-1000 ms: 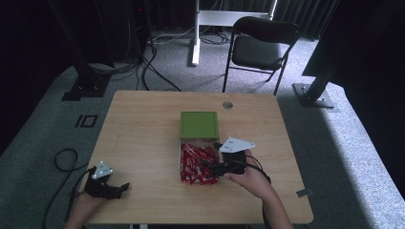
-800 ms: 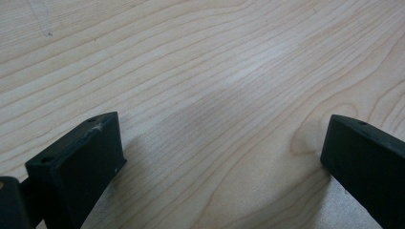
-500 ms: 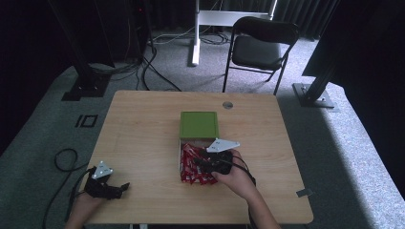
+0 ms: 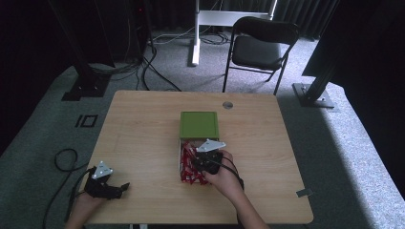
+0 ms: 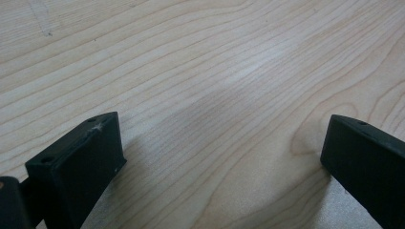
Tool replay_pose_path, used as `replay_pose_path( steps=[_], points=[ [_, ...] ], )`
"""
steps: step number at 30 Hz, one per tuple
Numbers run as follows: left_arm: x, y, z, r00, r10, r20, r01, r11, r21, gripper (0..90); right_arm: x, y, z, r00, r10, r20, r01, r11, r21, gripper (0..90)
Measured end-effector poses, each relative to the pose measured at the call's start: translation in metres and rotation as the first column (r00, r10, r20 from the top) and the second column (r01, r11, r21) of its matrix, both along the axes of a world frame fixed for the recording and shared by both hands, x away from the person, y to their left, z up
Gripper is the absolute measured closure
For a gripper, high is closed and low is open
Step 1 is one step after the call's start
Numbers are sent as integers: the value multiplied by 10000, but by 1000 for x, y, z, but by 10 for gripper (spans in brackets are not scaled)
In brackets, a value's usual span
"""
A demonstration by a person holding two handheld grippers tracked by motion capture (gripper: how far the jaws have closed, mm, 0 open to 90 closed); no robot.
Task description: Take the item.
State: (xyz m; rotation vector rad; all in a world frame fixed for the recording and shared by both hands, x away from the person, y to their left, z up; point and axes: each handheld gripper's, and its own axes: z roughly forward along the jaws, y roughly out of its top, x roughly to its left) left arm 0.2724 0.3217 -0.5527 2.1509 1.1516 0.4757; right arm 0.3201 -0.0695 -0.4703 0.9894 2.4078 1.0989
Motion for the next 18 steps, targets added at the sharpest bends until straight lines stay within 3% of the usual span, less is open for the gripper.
replay_pose_path(
  steps=[4, 7, 11, 18],
  points=[
    [0, 0, 0, 10000, 2, 1, -2, 10000, -2, 14, -3, 10, -3, 9993, -79, 362, 119, 9937, -1114, 684],
    [0, 0, 0, 10000, 2, -1, -2, 10000, -5, 14, -4, 12, -4, 9992, -62, 386, 113, 9909, -1344, 737],
    [0, 0, 0, 10000, 1, 0, -1, 10000, -3, 14, -3, 10, -4, 9997, -21, 251, 50, 9934, -1145, 813],
    [0, 0, 0, 10000, -13, -11, 13, 10000, 0, 15, -3, 1, 6, 9997, -226, 64, 227, 9997, -82, 826]
  ],
)
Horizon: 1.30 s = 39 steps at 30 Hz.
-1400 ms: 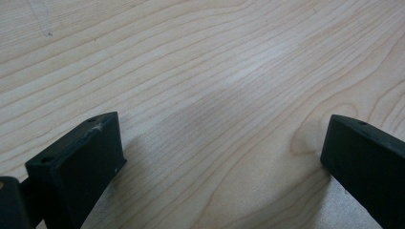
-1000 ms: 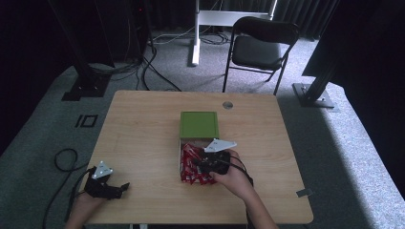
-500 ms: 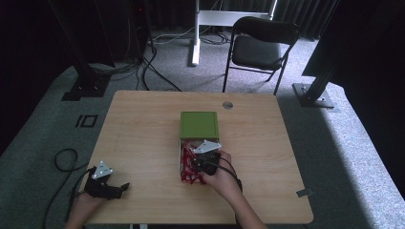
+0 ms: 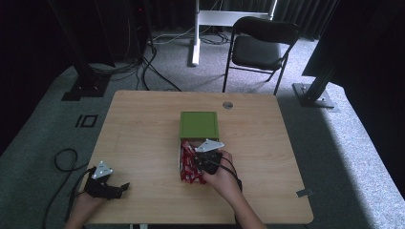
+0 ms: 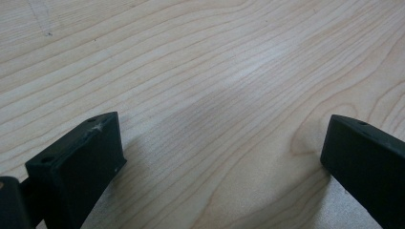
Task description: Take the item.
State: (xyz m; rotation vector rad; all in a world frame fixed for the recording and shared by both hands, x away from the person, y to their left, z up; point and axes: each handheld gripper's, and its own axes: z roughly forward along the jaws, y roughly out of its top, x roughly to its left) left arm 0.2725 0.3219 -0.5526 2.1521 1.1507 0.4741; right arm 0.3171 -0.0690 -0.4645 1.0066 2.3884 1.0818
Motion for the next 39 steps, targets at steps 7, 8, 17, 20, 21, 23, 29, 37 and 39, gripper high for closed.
replay_pose_path(
  steps=[7, 8, 17, 20, 21, 23, 29, 37, 39],
  points=[
    [0, 0, 0, 10000, 10, 2, -10, 10000, -16, 14, -6, -10, 10, 9995, 270, -140, -266, 9992, 283, 827],
    [0, 0, 0, 10000, 4, 5, -4, 10000, -4, 15, -8, -12, 11, 9995, 257, -165, -250, 9989, 403, 827],
    [0, 0, 0, 10000, 21, 6, -21, 10000, -22, 15, -22, -28, 28, 9995, 283, 110, -294, 9932, 1127, 828],
    [0, 0, 0, 10000, 16, 3, -16, 10000, -14, 15, -24, -34, 34, 9995, 219, 232, -246, 9915, 1277, 828],
    [0, 0, 0, 10000, 9, -1, -9, 10000, -6, 15, -25, -39, 39, 9992, 77, 383, -130, 9900, 1407, 828],
    [0, 0, 0, 10000, 5, -4, -5, 10000, -2, 15, -26, -48, 47, 9971, -328, 690, 202, 9843, 1756, 827],
    [0, 0, 0, 10000, 10, 1, -10, 10000, 0, 15, -21, -68, 57, 9870, -1261, 999, 1004, 9680, 2300, 828],
    [0, 0, 0, 10000, 4, 10, -4, 10000, 2, 15, -4, -88, 47, 9501, -2920, 1092, 2515, 9249, 2852, 828],
    [0, 0, 0, 10000, 0, 23, 0, 10000, 11, 15, 1, -92, 39, 9336, -3429, 1045, 2989, 9056, 3009, 828]
  ],
)
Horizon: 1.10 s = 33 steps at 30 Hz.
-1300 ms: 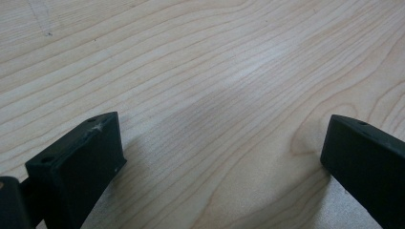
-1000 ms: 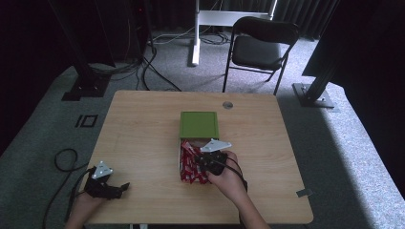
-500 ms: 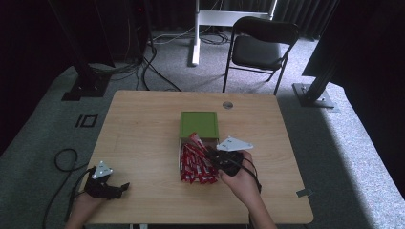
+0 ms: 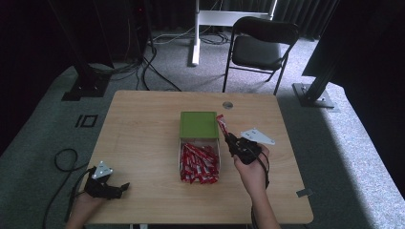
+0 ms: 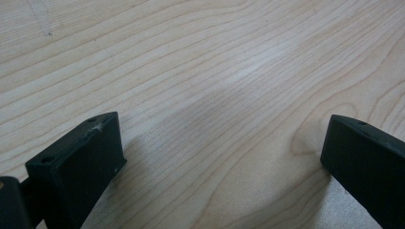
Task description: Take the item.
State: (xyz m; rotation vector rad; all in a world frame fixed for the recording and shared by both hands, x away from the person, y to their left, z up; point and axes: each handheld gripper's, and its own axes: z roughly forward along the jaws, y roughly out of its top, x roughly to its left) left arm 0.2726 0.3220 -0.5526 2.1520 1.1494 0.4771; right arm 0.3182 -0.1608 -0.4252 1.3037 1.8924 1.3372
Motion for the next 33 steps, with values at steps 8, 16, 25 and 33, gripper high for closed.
replay_pose_path(
  steps=[8, 16, 25, 33],
  points=[
    [0, 0, 0, 10000, 9, -25, -9, 10000, -25, 15, 19, -6, -43, 9861, -1611, -414, 1637, 9840, 697, 827],
    [0, 0, 0, 10000, 8, -27, -8, 10000, -35, 15, 25, 4, -86, 9719, -1962, -1299, 2108, 9713, 1100, 827],
    [0, 0, 0, 10000, 5, -27, -5, 10000, -42, 15, 35, 13, -114, 9564, -2087, -2042, 2340, 9662, 1085, 826],
    [0, 0, 0, 10000, 5, -30, -5, 10000, -36, 15, 42, 14, -126, 9432, -2186, -2502, 2499, 9630, 1008, 823]
  ],
)
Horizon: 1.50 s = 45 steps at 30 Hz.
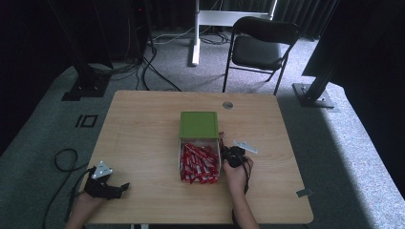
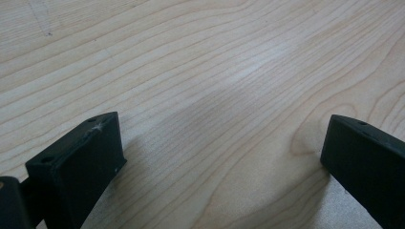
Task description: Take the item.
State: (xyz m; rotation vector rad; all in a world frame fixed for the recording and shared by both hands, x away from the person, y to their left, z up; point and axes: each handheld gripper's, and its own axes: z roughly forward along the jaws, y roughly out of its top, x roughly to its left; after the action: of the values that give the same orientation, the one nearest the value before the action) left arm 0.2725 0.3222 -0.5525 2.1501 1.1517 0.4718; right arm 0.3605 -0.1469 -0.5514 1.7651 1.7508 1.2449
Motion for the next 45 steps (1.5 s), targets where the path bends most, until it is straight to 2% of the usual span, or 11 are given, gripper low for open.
replay_pose_path(
  steps=[3, 7, 13, 15, 17, 19, 22, 25, 32, 39, 45],
  points=[
    [0, 0, 0, 10000, -4, 0, 4, 10000, 1, 15, 1, 0, -3, 9999, -43, -137, 43, 10000, 23, 813],
    [0, 0, 0, 10000, 5, 5, -5, 10000, 5, 15, 1, -2, 0, 9996, 226, -175, -230, 9994, -251, 703],
    [0, 0, 0, 10000, 9, 3, -9, 10000, 3, 15, -1, -17, 23, 9961, 672, 572, -650, 9972, -382, 441],
    [0, 0, 0, 10000, 8, 4, -8, 10000, 1, 15, -1, -23, 31, 9907, 1131, 753, -1087, 9923, -598, 360],
    [0, 0, 0, 10000, 4, 2, -4, 10000, 12, 15, -1, -28, 38, 9765, 1895, 1026, -1803, 9792, -926, 295],
    [0, 0, 0, 10000, 8, 5, -8, 10000, 10, 15, -2, -30, 43, 9682, 2240, 1118, -2097, 9696, -1260, 268],
    [0, 0, 0, 10000, 2, 5, -2, 10000, 21, 15, -5, -35, 49, 9573, 2653, 1151, -2491, 9586, -1377, 223],
    [0, 0, 0, 10000, 3, 7, -3, 10000, 22, 15, -7, -40, 52, 9576, 2625, 1186, -2448, 9587, -1449, 217],
    [0, 0, 0, 10000, 5, 10, -5, 10000, 18, 15, -13, -58, 54, 9655, 2284, 1249, -2127, 9688, -1274, 194],
    [0, 0, 0, 10000, 18, 2, -18, 10000, 8, 15, -20, -76, 48, 9675, 2298, 1058, -2131, 9657, -1484, 189],
    [0, -1, 0, 10000, 22, 7, -22, 10000, 9, 15, -24, -88, 42, 9748, 2063, 853, -1901, 9674, -1670, 189]
  ],
)
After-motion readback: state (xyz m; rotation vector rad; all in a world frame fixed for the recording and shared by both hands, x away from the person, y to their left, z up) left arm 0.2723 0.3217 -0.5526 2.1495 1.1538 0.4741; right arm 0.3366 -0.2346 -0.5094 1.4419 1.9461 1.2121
